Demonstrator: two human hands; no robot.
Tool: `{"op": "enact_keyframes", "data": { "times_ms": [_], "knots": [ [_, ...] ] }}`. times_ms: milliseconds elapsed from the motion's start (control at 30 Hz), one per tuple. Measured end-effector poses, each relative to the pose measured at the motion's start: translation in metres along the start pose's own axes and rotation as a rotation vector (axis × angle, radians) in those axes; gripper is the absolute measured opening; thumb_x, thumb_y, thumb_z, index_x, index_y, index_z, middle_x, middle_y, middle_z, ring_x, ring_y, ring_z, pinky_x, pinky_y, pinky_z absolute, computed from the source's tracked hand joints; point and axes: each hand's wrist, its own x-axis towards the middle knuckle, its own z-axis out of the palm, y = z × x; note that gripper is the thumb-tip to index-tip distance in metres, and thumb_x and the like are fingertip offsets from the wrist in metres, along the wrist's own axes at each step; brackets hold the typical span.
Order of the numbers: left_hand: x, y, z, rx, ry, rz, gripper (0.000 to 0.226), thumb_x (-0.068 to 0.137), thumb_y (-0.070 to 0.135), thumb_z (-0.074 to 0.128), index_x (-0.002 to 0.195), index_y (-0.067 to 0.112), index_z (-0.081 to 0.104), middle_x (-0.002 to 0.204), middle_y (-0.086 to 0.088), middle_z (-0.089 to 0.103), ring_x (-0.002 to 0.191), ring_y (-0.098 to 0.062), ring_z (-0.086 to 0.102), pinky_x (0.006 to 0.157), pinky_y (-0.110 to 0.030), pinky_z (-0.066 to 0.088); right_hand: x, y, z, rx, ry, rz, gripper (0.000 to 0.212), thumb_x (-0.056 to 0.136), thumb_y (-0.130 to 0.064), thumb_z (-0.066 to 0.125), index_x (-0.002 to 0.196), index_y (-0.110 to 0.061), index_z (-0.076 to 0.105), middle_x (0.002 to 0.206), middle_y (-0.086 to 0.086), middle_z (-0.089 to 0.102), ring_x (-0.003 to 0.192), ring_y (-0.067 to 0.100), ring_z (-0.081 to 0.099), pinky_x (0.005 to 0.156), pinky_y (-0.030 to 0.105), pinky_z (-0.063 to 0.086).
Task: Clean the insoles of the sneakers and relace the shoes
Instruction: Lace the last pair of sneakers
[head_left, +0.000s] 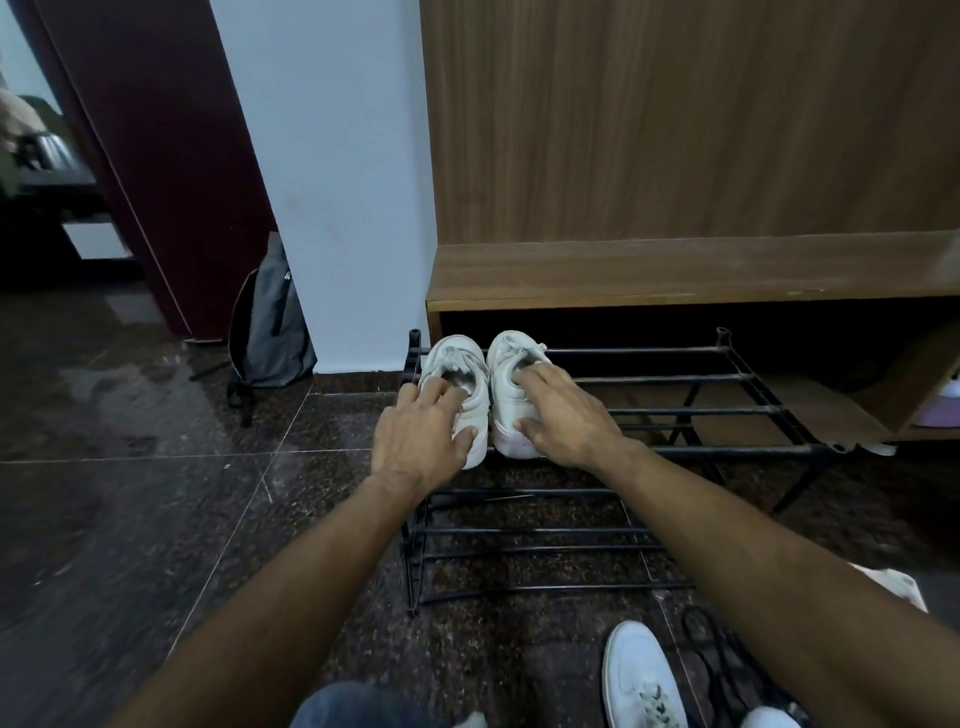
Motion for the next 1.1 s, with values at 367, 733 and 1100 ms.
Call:
{"op": "enact_keyframes", "data": {
  "times_ms": [367, 733, 1100],
  "knots": [
    [-0.046, 0.071, -0.006, -0.267, 0.303, 0.349, 0.023, 0.084, 0.022, 0.055, 0.101, 0.014, 0.068, 0.101, -0.004, 0.059, 0.09, -0.028, 0.055, 0.07, -0.039, 0.047, -0.118, 0.03, 0.029, 0.157, 0.039, 0.306, 0.047, 0.091, -0.029, 0.058, 0.137, -0.021, 0.046, 0.137, 0.003, 0.045, 0.127, 0.025, 0.043, 0.096, 0.039, 0.044],
    [-0.212, 0.202, 0.171, -0.378, -0.722, 0.299, 0.023, 0.09, 0.025, 0.05, 0.102, 0.023, 0.07, 0.111, -0.006, 0.063, 0.102, -0.029, 0.06, 0.08, -0.04, 0.053, -0.356, 0.097, 0.146, 0.324, -0.41, 0.917, 0.019, 0.081, -0.021, 0.057, 0.094, -0.017, 0.07, 0.104, 0.01, 0.071, 0.1, 0.031, 0.064, 0.079, 0.032, 0.051],
    [-0.261, 0.228, 0.249, -0.11, -1.083, 0.544, 0.066, 0.093, 0.03, 0.05, 0.152, 0.016, 0.023, 0.151, -0.008, 0.035, 0.14, -0.027, 0.032, 0.111, -0.044, 0.031, -0.419, 0.077, 0.212, 0.231, -0.782, 0.976, 0.04, 0.087, -0.041, 0.058, 0.119, -0.017, 0.055, 0.121, 0.012, 0.062, 0.112, 0.032, 0.059, 0.092, 0.038, 0.046]
  ]
}}
